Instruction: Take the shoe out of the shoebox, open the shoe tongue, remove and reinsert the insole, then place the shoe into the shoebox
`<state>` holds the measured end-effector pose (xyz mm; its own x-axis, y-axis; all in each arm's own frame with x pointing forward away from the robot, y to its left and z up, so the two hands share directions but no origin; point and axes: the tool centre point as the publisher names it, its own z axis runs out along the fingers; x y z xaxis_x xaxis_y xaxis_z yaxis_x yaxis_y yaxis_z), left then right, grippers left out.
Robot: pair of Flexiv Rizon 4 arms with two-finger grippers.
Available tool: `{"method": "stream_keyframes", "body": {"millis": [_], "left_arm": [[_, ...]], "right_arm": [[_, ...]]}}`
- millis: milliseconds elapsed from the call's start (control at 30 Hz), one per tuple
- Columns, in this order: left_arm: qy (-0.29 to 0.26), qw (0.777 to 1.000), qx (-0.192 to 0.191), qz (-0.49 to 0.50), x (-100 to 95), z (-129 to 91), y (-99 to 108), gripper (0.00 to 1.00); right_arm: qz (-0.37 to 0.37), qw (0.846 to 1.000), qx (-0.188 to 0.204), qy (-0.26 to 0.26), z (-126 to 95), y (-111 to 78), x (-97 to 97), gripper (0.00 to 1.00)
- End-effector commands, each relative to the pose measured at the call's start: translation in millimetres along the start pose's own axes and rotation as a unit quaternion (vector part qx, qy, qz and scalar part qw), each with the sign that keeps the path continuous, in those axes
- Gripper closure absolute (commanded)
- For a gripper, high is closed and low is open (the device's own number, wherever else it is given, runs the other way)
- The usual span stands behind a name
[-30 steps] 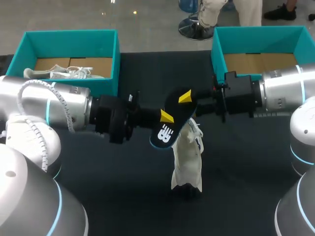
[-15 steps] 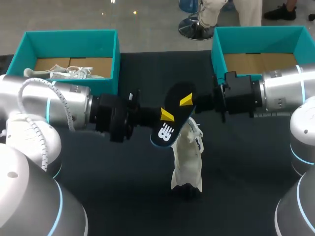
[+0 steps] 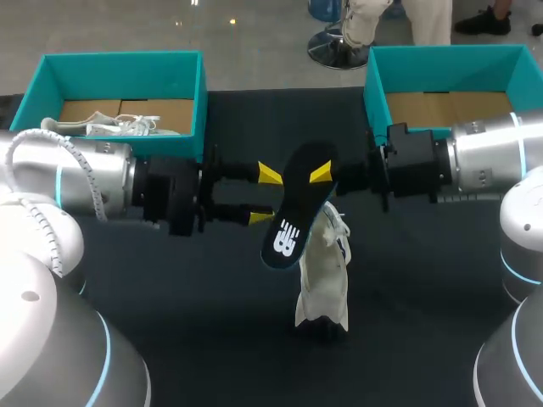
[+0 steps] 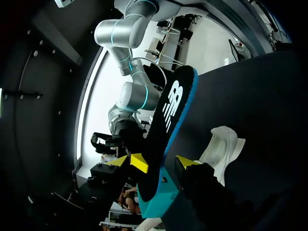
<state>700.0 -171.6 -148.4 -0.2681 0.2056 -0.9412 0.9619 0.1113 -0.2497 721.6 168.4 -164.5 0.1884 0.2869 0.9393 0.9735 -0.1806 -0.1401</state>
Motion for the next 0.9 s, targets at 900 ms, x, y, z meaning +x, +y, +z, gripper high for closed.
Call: {"method": "stream_keyframes", "body": {"millis": [900], "left_arm": [[0.189, 0.976, 0.067, 0.083, -29.2, -90, 37, 0.00]], "right_arm": [[0.000, 1.000, 0.000, -0.001, 2, 0.7, 0.1, 1.00]]}}
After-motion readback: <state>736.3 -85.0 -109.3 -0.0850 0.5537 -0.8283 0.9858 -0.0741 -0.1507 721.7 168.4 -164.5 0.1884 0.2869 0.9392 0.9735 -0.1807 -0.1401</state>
